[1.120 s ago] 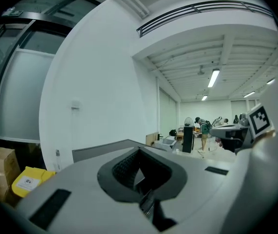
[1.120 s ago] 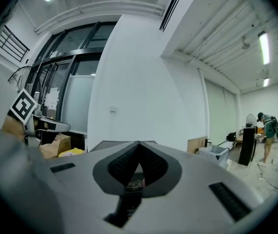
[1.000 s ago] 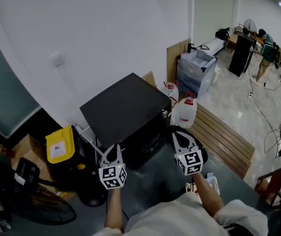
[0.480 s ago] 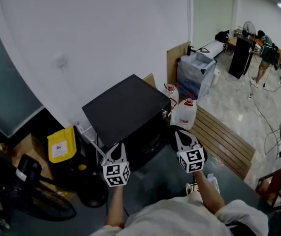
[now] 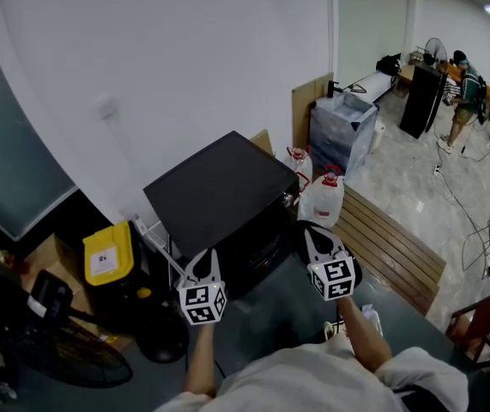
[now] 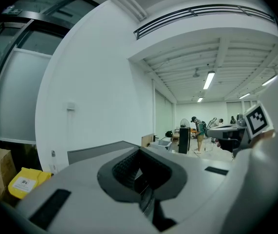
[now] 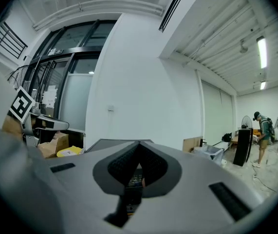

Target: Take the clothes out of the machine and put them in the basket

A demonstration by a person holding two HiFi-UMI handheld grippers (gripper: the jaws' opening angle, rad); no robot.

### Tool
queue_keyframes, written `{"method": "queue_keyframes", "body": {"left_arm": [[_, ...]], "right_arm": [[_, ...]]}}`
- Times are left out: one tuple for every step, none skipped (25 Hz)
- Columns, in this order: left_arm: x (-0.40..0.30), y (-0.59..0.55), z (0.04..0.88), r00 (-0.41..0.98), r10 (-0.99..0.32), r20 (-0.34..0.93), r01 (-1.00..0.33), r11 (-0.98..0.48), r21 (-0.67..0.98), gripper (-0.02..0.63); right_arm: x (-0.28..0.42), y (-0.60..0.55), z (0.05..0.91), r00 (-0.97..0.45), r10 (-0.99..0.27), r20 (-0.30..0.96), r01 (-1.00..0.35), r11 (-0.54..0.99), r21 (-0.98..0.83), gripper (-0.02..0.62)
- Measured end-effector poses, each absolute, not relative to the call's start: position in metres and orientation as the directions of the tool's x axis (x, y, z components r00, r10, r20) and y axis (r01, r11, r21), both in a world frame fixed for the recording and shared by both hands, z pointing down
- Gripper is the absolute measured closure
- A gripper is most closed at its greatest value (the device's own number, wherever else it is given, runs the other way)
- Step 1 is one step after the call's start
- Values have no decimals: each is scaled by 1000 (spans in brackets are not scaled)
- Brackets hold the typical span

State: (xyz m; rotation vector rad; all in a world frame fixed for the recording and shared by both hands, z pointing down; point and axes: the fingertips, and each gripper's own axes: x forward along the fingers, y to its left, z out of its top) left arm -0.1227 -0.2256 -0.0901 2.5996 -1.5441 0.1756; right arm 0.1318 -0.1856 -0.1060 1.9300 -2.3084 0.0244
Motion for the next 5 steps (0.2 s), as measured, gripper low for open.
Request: {"method": "queue_keyframes", "body": {"left_arm": [[-123,-226,-90,476,-866,157,-879,-476,38,588],[-122,-226,-89,476,-865,157,-878,-476,38,588],[-122,-226,-89,476,-865,157,-878,-477,39,588],[-123,-227,-89,476,-865,158,-878,-477,39,588],[-123,-227,-88,476,-865,158,-878,-477,39,588]], "right_arm": [[131,-186,-106,-172,-979,112,-981,181,73,574],[131,-186,-106,-172,-979,112,-981,181,74,574],[131,-186,-106,-172,-979,113,-981,181,75,574],[130,-187,-106,-173,-978,114,-980,182,76,573],[130,-187,-106,-173,-978,115,-980,182,76,574]]}}
